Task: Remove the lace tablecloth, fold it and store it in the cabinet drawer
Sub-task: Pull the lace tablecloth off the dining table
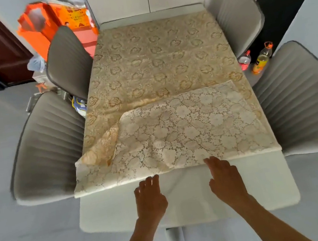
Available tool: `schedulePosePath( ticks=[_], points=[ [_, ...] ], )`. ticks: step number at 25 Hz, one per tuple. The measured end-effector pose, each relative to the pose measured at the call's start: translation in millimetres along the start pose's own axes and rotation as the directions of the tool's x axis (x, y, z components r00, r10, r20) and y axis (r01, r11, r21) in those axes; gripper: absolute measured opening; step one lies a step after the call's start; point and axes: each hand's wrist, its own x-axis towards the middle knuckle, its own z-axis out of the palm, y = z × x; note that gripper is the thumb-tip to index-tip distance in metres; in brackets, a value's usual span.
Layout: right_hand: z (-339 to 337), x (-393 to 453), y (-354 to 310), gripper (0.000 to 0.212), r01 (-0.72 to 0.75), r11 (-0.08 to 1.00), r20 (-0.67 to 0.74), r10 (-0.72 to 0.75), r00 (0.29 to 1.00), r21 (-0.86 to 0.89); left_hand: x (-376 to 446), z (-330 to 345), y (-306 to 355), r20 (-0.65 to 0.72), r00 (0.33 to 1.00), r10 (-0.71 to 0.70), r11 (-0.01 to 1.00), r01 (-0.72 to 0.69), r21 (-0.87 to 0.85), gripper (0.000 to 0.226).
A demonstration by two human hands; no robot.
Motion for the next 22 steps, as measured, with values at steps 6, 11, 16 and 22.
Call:
schedulePosePath(
  ticks=[6, 11, 16, 22],
  points=[
    [22, 83, -9, 0.048, 0.058, 0.933, -0.068, -0.088, 0.994, -0.356, 102, 2, -31, -0.017, 0.946, 0.322, 0.9, -0.301, 0.314, 0.069],
    [18, 48, 2, 0.036, 0.185, 0.927, 0.421, -0.032, 0.906, -0.327, 82, -4, -35, 0.555, 0.755, 0.35, 0.907, -0.421, 0.001, 0.048],
    [-8, 31, 20, 0.027, 0.042, 0.998, 0.838, -0.061, 0.542, 0.046, 78, -35, -20, 0.747, 0.553, 0.369, 0.924, -0.135, -0.356, 0.028],
    [-23, 122, 74, 0.075, -0.022, 0.998, 0.242, 0.033, 0.97, -0.051, 137, -39, -13, 0.299, 0.952, 0.073, 0.976, -0.13, 0.173, 0.083]
  ],
)
